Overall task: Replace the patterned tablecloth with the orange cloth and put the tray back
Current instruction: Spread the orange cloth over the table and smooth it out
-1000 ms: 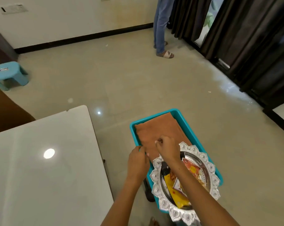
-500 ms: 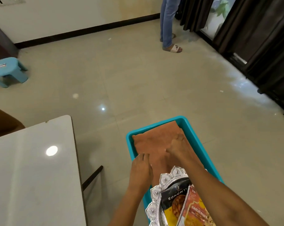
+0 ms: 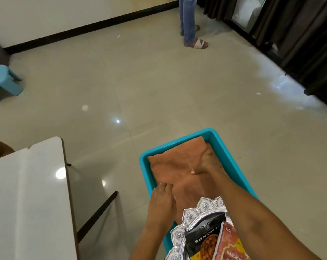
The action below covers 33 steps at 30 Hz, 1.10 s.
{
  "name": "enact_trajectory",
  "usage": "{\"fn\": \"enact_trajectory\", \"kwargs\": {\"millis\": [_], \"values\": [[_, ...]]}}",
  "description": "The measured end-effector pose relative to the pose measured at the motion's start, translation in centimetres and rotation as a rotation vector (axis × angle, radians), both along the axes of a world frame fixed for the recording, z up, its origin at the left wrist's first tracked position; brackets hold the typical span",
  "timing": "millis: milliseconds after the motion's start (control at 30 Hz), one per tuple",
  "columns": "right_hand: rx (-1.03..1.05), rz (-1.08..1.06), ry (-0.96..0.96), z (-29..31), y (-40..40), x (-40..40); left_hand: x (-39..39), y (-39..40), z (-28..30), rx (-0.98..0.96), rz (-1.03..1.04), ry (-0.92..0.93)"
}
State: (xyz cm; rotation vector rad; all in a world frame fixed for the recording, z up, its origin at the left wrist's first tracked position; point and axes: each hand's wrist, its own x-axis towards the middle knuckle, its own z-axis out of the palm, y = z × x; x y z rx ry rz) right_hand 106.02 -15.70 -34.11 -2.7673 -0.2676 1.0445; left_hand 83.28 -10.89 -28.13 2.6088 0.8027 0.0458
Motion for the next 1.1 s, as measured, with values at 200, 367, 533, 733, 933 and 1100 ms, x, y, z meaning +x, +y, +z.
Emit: {"fn": "enact_trajectory", "kwargs": {"millis": [200, 367, 533, 733, 933, 1100], "values": [[-0.082, -0.054, 0.034, 1.6, -0.1, 0.6, 0.0, -0.4, 1.0, -0.005, -0.012, -0.026], [-0.029, -0.153, 0.032, 0.7, -0.2, 0.1, -0.6, -0.4, 0.9, -0.024, -0.029, -0.023], [-0.018, -0.176, -0.009, 1.3, -0.4, -0.4, -0.8, -0.7, 0.7, -0.032, -0.037, -0.027], [-0.003, -0.208, 0.045, 2.6, -0.8, 0.0, -1.3, -0.8, 1.0, -0.055, -0.018, -0.026], [0.113, -0.209, 0.088, 4.9, -1.4, -0.5, -1.6, -0.4, 2.9, -0.106, 0.015, -0.01], [0.243, -0.137, -0.001, 7.5, -1.4, -2.1, -1.9, -0.1, 4.9, -0.195, 0.103, -0.093]]}}
